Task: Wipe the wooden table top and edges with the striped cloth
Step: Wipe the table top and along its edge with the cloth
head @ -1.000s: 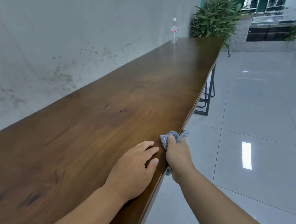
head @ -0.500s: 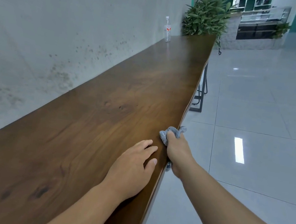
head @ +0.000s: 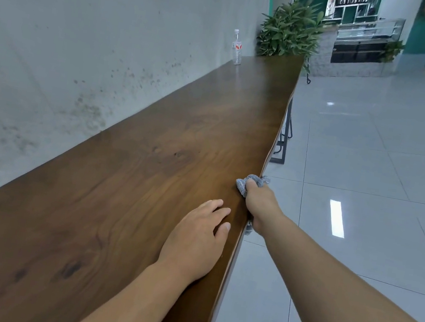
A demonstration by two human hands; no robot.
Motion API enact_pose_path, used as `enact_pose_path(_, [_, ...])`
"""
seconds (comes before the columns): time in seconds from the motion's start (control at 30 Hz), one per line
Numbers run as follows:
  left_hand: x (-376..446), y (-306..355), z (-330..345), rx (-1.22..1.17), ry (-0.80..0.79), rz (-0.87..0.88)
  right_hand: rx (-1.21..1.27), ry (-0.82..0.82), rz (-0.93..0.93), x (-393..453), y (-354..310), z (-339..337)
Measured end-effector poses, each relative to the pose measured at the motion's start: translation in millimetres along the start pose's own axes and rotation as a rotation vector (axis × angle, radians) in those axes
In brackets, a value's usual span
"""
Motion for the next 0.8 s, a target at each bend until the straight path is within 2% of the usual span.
enact_pose_path(0.17, [-12.9, -3.0, -5.6, -0.024, -0.063, -0.008, -0.039, -0.011, 0.008, -25.6, 20.8, 3.7])
enact_pose_path(0.33, [-22.2, -3.7, -4.6, -0.012, -0.034, -0.013, -0.043, -0.018, -0.043, -55.9, 48.6, 4.9])
enact_pose_path(0.53, [-21.0, -2.2, -4.7, -0.009, 0.0, -0.014, -0.067, 0.024, -0.009, -41.2, 33.6, 5.0])
enact_pose_path(0.8, [-32.0, -1.9, -9.5, -0.013, -0.057, -0.002, -0.02, 0.01, -0.008, -39.0, 29.0, 5.5])
Point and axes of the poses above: each hand's wrist, its own x-axis towards the middle knuckle, its own z-axis out of the palm, y = z × x, the point moved 2 cm from there along x, towards the middle knuckle, and after that the axes turned 15 degrees about z, right-handed, at the moved point
